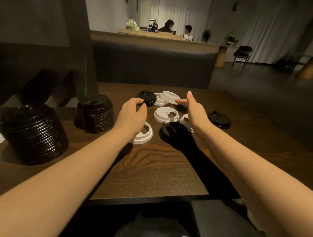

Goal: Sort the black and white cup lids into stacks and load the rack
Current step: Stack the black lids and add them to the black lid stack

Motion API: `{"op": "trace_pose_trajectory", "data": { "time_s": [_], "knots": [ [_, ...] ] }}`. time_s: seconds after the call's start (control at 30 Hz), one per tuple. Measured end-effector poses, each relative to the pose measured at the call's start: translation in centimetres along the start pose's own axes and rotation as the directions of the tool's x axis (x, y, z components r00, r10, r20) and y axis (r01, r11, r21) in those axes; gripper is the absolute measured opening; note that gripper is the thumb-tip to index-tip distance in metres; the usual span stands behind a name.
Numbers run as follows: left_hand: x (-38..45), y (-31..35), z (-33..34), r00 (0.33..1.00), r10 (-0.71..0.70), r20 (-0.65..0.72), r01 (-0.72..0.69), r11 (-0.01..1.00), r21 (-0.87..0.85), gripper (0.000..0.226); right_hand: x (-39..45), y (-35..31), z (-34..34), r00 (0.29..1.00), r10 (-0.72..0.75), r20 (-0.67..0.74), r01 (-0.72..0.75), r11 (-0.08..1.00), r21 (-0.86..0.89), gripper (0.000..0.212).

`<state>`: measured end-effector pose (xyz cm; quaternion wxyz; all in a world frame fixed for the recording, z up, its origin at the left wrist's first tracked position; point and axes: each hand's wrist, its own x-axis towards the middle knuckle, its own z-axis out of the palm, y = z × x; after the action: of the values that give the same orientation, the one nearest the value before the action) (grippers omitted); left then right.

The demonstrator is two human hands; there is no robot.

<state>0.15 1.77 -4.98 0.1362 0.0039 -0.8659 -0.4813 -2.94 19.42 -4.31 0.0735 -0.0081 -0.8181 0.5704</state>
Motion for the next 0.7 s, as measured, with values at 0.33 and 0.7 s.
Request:
{"op": "trace_pose_trajectory", "data": {
  "time_s": [0.33, 0.7],
  "knots": [
    [2.6, 1.7, 4.2, 0.851, -0.105, 0.515, -0.182, 0.861, 0.476, 0.101, 2.6, 4.7, -4.1, 0.986, -0.169, 0.009, 0.161, 0.926, -0.341, 0.051],
    [2.3, 1.1, 6.0, 0.858, -0.043, 0.512, -0.339, 0.702, 0.626, 0.109, 1.7, 5.8, -3.7, 0.975, -0.151, 0.166, 0.214, 0.842, -0.494, 0.054]
  ]
}}
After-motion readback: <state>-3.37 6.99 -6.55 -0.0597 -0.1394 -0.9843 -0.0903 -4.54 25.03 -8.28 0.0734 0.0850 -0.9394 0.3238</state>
